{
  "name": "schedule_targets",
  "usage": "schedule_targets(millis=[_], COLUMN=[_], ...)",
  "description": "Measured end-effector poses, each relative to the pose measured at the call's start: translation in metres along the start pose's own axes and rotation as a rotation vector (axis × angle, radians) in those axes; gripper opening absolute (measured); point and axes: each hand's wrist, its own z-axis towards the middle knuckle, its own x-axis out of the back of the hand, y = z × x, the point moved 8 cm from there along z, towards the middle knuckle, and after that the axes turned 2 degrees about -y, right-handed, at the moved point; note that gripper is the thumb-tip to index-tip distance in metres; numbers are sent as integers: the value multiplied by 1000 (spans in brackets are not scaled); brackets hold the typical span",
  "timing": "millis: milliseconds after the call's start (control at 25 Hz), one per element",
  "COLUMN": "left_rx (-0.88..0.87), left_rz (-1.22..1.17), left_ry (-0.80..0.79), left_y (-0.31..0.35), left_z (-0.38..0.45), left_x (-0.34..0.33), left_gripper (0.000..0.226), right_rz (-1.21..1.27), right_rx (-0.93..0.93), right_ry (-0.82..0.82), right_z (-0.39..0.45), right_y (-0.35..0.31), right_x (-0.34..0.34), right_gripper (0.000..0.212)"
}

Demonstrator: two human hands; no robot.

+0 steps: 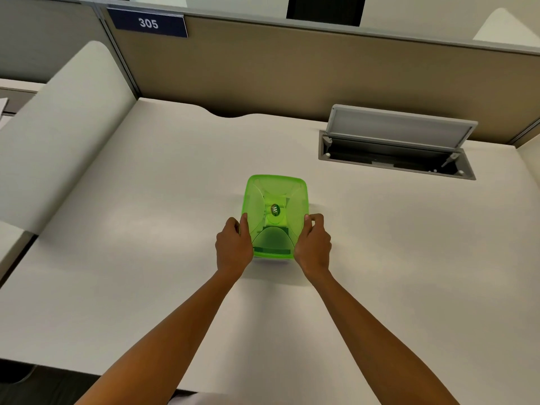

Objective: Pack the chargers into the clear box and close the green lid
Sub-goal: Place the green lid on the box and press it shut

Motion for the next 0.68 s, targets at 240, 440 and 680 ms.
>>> schedule_targets(millis=[240,440,680], left_rx=[16,-14,-4], left_rz=[87,266,235], left_ry=[-8,-26,-86], left_y=[-4,5,42], left_z=[4,28,79], left_x=[-1,-2,-22], left_gripper=[49,43,49], right_rz=[54,31,-83], right_rx=[-23,-118,-164], right_ry=[18,-140,-162], right_z=[-1,16,18], right_y=[7,13,6], right_x=[0,-4,-17], right_gripper=[27,37,47])
